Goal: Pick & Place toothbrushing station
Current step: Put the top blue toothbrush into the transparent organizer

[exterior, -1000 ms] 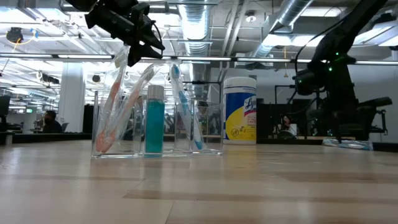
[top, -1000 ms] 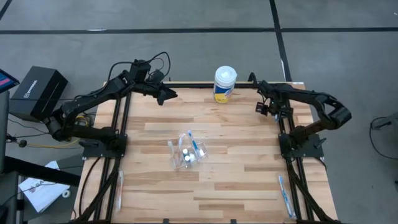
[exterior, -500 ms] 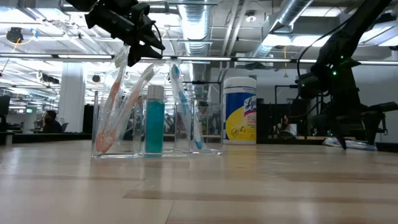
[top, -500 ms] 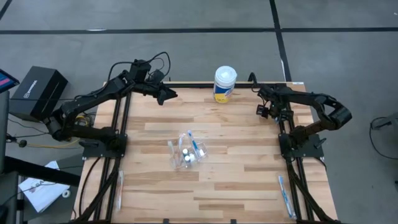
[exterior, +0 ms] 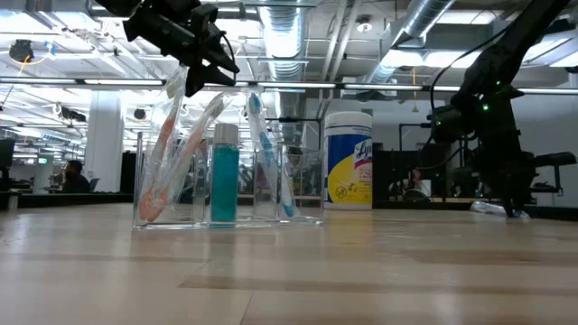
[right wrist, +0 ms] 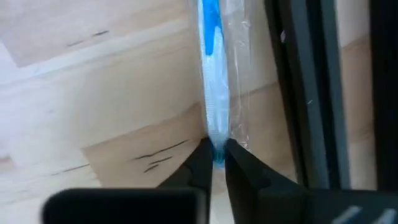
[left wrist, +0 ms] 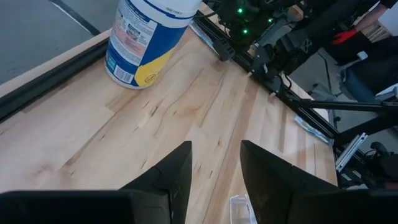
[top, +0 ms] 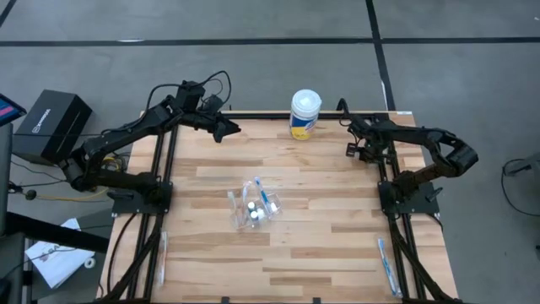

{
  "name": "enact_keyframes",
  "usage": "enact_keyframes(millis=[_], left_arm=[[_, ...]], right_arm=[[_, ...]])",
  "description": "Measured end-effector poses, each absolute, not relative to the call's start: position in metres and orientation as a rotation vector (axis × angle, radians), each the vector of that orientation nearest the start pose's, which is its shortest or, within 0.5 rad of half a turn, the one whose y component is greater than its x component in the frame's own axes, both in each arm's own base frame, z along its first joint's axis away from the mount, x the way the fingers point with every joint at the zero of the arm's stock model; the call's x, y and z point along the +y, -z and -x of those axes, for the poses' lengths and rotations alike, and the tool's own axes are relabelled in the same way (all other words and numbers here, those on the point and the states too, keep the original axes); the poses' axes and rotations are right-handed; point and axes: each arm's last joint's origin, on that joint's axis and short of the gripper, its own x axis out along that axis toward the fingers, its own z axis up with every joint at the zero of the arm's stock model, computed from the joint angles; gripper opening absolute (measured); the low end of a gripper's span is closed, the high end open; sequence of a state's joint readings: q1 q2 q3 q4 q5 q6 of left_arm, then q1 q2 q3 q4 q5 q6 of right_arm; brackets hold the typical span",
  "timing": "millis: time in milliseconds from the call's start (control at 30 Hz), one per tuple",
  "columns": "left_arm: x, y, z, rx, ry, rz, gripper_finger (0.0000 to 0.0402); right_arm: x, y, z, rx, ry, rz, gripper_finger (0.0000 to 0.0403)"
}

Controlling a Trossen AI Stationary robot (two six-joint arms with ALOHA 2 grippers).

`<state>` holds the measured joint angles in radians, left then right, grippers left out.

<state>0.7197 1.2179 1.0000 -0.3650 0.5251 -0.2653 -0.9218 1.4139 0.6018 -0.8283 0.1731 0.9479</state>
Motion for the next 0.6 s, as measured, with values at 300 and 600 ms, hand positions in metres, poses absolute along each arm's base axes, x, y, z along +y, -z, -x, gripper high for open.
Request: enact_keyframes(millis=[300, 600], left_arm=[[0.159, -0.306, -0.204, 0.450, -0.248, 0.604, 0.0131], [0.160, -0.306, -0.204, 0.446, -0.242, 0.576, 0.0131]], right_arm=[[-0.146, -0.132, -0.118, 1.120, 1.506, -1.268, 0.0006], [-0.120, -0.143, -0.167, 1.088, 1.235, -1.346, 0.0002]])
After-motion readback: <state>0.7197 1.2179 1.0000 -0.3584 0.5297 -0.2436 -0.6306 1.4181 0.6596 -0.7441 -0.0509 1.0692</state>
